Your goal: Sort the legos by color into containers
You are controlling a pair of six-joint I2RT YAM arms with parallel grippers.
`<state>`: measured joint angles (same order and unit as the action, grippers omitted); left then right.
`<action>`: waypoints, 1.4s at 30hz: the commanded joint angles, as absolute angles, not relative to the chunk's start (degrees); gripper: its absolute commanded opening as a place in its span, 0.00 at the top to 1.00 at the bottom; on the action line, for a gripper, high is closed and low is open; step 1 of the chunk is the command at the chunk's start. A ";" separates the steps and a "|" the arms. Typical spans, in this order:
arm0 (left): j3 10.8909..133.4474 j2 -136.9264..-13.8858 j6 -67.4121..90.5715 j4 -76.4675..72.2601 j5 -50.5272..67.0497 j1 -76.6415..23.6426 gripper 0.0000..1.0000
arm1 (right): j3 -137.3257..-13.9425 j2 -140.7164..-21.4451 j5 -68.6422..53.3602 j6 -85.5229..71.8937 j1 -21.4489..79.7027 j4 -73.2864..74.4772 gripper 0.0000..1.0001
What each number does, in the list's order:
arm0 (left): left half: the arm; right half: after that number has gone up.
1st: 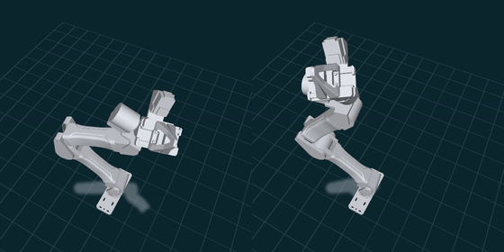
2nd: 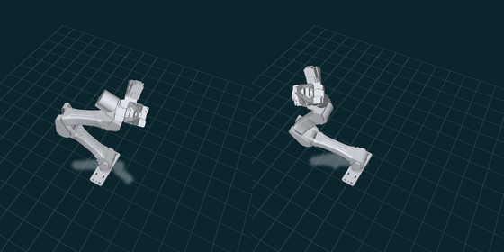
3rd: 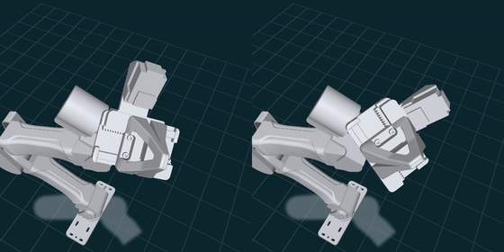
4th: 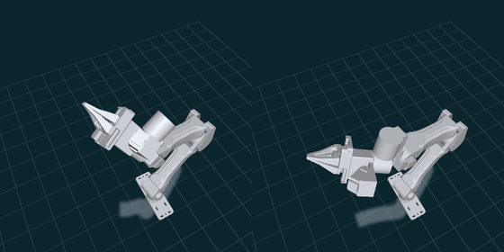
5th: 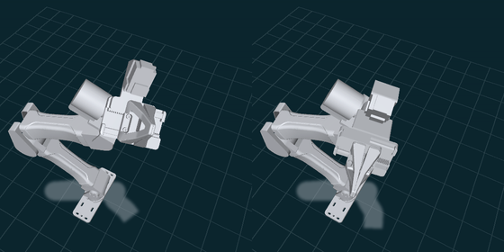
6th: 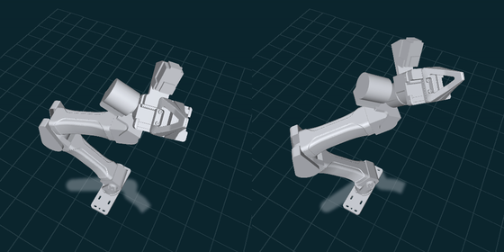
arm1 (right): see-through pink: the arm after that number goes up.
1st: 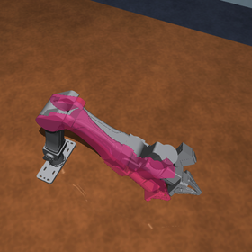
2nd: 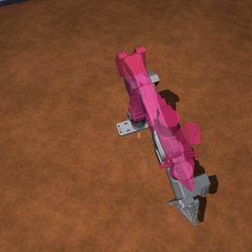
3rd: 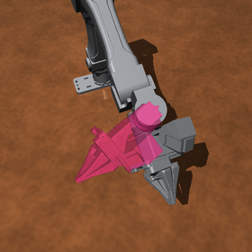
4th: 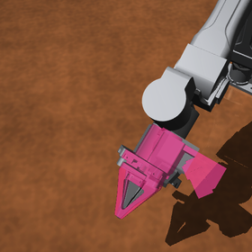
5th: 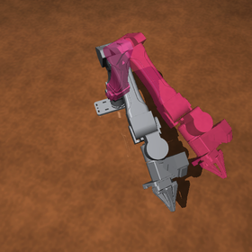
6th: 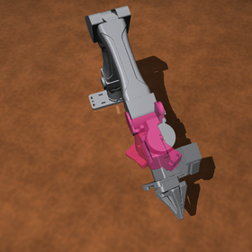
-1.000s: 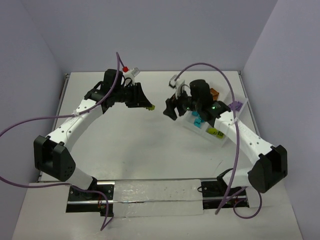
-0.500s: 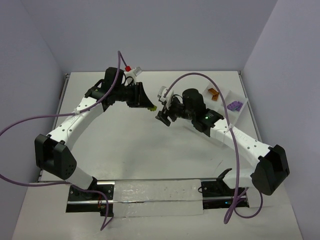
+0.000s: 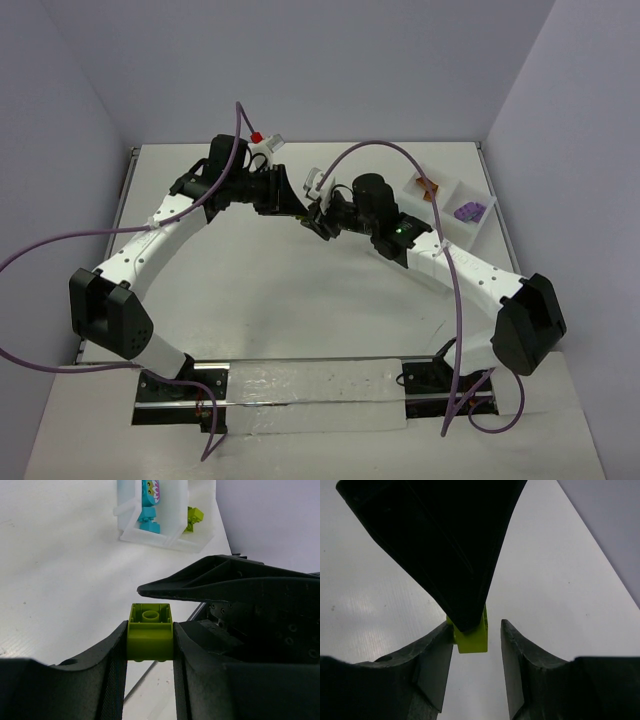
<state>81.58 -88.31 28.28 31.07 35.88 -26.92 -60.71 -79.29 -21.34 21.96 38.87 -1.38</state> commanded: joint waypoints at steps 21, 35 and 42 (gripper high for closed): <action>90.23 -87.84 25.34 37.46 19.96 -27.11 0.09 | -57.27 -76.71 -16.28 18.30 37.68 -3.02 1.00; 87.36 -84.65 27.49 34.80 13.90 -22.58 0.11 | -38.39 -58.86 -0.05 -6.97 12.34 -1.40 1.00; 87.05 -85.20 26.79 34.72 15.31 -22.50 0.12 | -38.15 -56.90 17.02 -22.51 3.13 10.18 1.00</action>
<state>87.34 -86.74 26.87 36.43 14.29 -22.70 -38.22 -57.98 6.67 -11.19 7.96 4.95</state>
